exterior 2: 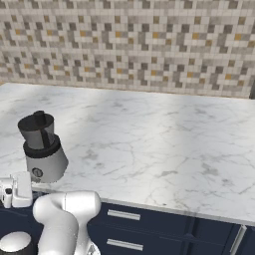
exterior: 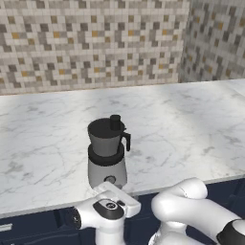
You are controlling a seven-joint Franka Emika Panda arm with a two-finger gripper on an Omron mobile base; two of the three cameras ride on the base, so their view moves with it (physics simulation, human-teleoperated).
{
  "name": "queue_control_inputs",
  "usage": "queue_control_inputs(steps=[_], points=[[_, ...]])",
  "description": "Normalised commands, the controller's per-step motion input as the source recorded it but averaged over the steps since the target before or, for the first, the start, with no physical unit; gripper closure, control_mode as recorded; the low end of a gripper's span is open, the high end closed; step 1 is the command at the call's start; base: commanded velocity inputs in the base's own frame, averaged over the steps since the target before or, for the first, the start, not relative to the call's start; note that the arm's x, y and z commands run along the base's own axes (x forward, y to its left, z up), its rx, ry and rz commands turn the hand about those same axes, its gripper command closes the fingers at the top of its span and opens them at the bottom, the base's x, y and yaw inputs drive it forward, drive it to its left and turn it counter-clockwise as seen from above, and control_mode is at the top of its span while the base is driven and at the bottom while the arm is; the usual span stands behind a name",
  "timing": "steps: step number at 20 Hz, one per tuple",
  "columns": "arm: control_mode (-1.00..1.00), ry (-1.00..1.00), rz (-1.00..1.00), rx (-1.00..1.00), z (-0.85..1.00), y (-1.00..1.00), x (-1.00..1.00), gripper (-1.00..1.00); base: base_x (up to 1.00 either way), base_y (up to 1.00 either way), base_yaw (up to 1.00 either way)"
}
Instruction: Open the blender lid, put the peach in the blender, close the lid, and start the blender.
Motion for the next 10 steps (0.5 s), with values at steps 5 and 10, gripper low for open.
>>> queue_control_inputs(steps=[5, 10], points=[[-1.00, 0.00, 0.00, 0.00, -0.21, 0.09, 0.23, -1.00, 0.00, 0.00, 0.00], [-1.00, 0.00, 0.00, 0.00, -0.26, 0.31, 0.02, -1.00, 0.00, 0.00, 0.00]])
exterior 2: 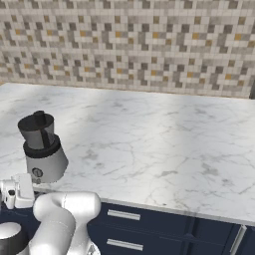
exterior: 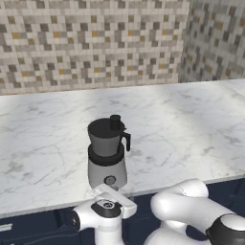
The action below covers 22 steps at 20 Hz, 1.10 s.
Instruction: Open the blender lid, put the peach in the blender, close the lid, and start the blender.
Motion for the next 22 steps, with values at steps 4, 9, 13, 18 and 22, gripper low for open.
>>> queue_control_inputs(steps=[4, 9, 13, 18, 22], points=[[-1.00, -0.03, 0.00, 0.00, -0.17, 0.32, 0.00, -1.00, 0.00, 0.00, 0.00], [-1.00, -0.02, 0.00, 0.01, -0.02, 0.05, 0.10, -1.00, 0.00, 0.00, 0.00], [-1.00, -0.01, 0.00, 0.01, -0.03, 0.00, 0.22, -1.00, 0.00, 0.00, 0.00], [-1.00, 0.00, 0.00, 0.01, -0.14, 0.00, 0.21, -1.00, 0.00, 0.00, 0.00], [-1.00, 0.00, 0.00, 0.00, -0.25, 0.00, 0.20, -1.00, 0.00, 0.00, 0.00]])
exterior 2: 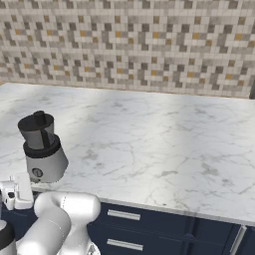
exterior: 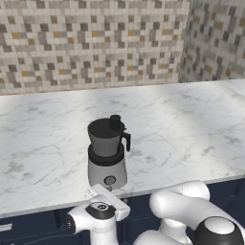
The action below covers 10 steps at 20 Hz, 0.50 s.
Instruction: Open the blender lid, put the peach in the blender, close the lid, and start the blender.
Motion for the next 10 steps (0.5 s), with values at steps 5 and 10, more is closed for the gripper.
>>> queue_control_inputs(steps=[5, 10], points=[[-1.00, -0.02, 0.02, 0.02, -0.17, 0.00, 0.34, -1.00, 0.00, 0.00, 0.00], [-1.00, -0.05, 0.06, 0.04, -0.08, 0.00, 0.45, -1.00, 0.00, 0.00, 0.00]])
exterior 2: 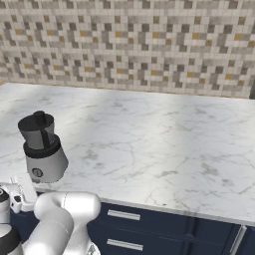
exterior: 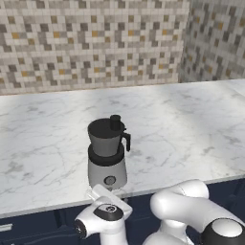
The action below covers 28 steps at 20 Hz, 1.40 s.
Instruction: Open the blender lid, put the peach in the blender, close the lid, and start the blender.
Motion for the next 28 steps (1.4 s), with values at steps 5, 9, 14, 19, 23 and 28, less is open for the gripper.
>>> queue_control_inputs(steps=[5, 9, 14, 19, 23, 28], points=[[-1.00, -0.04, 0.04, 0.03, -0.02, 0.00, 0.27, -1.00, 0.00, 0.00, 0.00], [-1.00, -0.02, 0.00, 0.00, 0.00, 0.00, 0.06, -1.00, 0.00, 0.00, 0.00], [-1.00, -0.04, 0.00, 0.00, 0.09, 0.00, -0.06, -1.00, 0.00, 0.00, 0.00], [-1.00, -0.04, 0.00, 0.00, 0.30, 0.00, -0.40, -1.00, 0.00, 0.00, 0.00], [-1.00, -0.04, 0.00, 0.00, 0.52, 0.00, -0.51, -1.00, 0.00, 0.00, 0.00], [-1.00, -0.01, -0.04, 0.00, 0.79, 0.00, -0.44, -1.00, 0.00, 0.00, 0.00]])
